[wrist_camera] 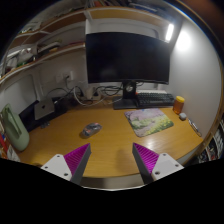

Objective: Arrange mouse

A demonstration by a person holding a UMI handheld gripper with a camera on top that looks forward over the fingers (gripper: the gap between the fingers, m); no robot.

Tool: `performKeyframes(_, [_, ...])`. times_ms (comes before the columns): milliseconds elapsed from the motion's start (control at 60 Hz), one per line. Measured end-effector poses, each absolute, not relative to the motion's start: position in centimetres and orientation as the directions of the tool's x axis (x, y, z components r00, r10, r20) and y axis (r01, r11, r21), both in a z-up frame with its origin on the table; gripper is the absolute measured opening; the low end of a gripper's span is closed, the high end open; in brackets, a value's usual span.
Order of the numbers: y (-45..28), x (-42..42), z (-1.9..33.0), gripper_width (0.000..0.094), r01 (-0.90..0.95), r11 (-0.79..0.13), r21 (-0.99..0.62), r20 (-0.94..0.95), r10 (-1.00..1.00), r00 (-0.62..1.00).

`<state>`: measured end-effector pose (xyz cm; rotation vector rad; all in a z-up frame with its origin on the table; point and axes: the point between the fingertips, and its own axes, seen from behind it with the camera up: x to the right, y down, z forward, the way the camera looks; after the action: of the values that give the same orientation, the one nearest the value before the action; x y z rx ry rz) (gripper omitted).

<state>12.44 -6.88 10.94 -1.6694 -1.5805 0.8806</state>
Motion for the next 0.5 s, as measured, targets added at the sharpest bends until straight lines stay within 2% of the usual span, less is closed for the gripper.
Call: performKeyframes(500, [-17.1,8.6,8.6,0.0870,0.542,0.033,-0.840,-0.026,0.994,-0.102])
